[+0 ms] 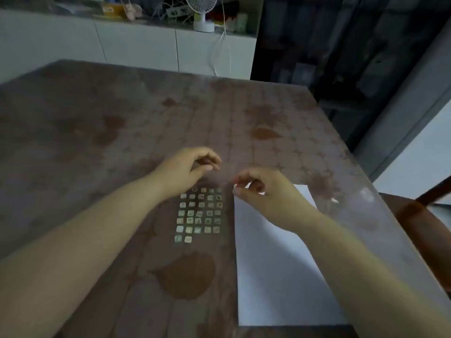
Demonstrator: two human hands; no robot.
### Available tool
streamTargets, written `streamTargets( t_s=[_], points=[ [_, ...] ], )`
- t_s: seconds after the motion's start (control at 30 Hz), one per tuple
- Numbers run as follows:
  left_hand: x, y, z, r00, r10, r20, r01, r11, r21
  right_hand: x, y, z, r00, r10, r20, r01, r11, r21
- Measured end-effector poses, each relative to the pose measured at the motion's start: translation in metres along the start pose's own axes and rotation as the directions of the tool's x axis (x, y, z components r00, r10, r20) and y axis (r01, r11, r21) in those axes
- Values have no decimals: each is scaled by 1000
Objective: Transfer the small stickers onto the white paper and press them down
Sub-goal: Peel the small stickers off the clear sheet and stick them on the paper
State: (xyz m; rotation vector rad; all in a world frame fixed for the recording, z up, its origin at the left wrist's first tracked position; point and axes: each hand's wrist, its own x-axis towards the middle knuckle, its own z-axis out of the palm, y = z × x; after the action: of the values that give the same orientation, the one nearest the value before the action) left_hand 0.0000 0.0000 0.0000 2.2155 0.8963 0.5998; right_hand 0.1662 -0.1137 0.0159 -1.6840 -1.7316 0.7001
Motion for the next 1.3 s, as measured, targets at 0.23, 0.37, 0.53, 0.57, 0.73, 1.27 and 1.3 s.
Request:
streamTargets(
  t_s=[0.23,0.37,0.53,0.57,0.73,1.27,1.3],
  points=[
    [-10,-27,-20,997,9,-82,-10,1000,-14,26,-20,16,993,62,103,-30,957,-289],
    [-10,-32,-26,1000,26,14,-28,992,123,37,-18,39,999,44,-7,-45,966,-255],
    [-5,-29,-21,995,54,85,-72,972,225,40,-7,45,993,-63,-101,30,954,-300],
    [-4,-27,-20,994,63,90,-84,963,258,41,-5,46,991,-77,-106,40,949,-313],
    [-6,-25,-19,992,74,104,-102,949,299,40,-3,50,988,-88,-127,42,943,-331],
    [-10,-24,-27,994,22,105,-49,966,255,40,-17,41,979,63,-191,-83,992,-99],
    [-10,-24,-27,994,23,103,-49,965,256,37,-17,30,968,108,-228,-112,994,-4]
  ],
)
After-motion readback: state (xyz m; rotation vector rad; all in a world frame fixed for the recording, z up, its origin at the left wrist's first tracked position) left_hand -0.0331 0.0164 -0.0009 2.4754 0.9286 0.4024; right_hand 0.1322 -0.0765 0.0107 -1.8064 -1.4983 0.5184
